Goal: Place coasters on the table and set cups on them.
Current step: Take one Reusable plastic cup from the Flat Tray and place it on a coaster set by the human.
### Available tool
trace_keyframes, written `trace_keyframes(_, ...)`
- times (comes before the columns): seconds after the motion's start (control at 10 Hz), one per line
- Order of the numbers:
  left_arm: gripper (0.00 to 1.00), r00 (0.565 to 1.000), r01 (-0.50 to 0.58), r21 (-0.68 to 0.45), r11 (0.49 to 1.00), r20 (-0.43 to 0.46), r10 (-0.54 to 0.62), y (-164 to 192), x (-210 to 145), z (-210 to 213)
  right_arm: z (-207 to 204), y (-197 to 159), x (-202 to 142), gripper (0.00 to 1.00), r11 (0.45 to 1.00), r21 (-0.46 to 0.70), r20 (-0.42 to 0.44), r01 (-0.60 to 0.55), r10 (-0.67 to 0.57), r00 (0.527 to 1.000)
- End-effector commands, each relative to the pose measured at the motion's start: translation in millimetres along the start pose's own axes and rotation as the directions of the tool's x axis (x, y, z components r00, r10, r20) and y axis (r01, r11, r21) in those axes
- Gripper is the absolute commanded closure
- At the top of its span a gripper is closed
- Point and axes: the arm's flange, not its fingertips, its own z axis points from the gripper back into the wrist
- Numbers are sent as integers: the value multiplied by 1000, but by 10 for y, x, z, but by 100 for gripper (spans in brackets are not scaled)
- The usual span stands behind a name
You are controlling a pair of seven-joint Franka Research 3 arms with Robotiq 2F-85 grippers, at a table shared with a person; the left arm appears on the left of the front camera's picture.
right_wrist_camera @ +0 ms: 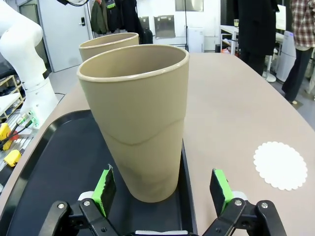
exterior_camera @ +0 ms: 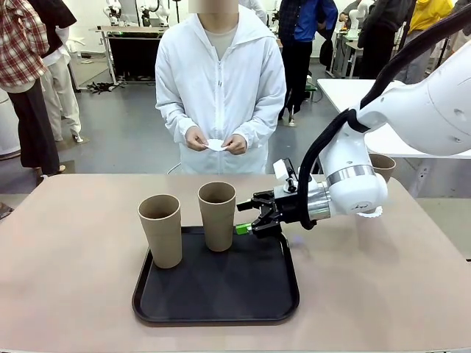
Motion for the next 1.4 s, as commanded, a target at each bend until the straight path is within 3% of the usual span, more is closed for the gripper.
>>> trace_keyframes(0.0,0,1000,12,-16,1000,8,-11,-1,-5,8,-114,-54,11,0,999,12,-19,30,-30,999)
trace_keyframes(1.3,0,1000,12,-16,1000,8,-11,-1,-5,8,-516,-77,61,0,993,116,-10,30,-29,1000)
